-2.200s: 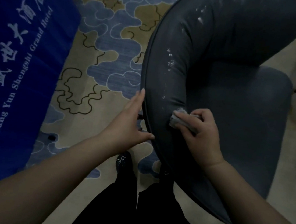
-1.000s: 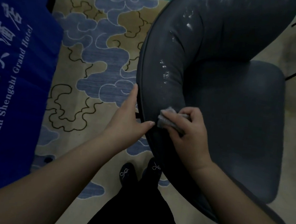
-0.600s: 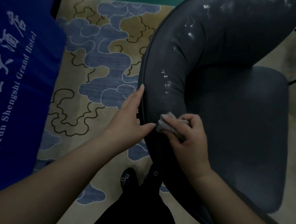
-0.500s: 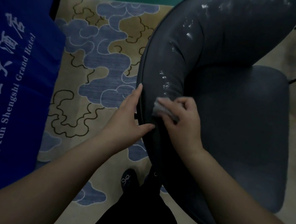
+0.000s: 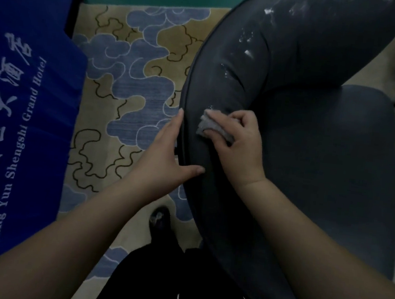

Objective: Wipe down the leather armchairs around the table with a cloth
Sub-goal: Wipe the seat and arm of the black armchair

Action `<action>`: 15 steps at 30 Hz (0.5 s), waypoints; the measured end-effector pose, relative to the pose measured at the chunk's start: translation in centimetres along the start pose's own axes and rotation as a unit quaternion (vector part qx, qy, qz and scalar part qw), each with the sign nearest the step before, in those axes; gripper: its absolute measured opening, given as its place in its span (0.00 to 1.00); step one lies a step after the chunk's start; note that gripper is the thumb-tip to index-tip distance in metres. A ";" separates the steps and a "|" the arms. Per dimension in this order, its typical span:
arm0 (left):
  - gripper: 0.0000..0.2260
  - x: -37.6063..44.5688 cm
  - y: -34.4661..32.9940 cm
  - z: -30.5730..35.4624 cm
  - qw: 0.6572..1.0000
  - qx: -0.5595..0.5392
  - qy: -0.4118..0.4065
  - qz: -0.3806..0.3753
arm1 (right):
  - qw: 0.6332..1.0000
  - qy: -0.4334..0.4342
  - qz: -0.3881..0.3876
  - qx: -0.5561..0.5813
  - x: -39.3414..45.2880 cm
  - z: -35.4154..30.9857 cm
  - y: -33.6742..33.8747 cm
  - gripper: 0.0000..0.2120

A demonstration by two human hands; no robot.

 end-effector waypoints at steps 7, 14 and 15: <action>0.55 3.3 0.9 0.4 0.999 0.007 -0.033 -0.037 | 0.997 -0.039 0.059 0.019 -0.7 0.6 0.5 0.17; 0.55 6.5 2.4 0.9 0.993 0.036 -0.074 -0.086 | 0.987 -0.107 0.112 0.030 0.8 0.2 0.2 0.17; 0.55 6.9 2.5 0.8 0.992 0.037 -0.078 -0.095 | 0.991 -0.082 0.100 0.016 0.9 -0.4 -0.4 0.18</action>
Point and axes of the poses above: each hand's wrist, its own x-axis towards the middle knuckle, its own y-axis out of the back of the hand, z = x × y, the point moved 9 cm from there along x, towards the middle knuckle, and after that the axes turned 10 degrees about -y, right-handed, at the moved point
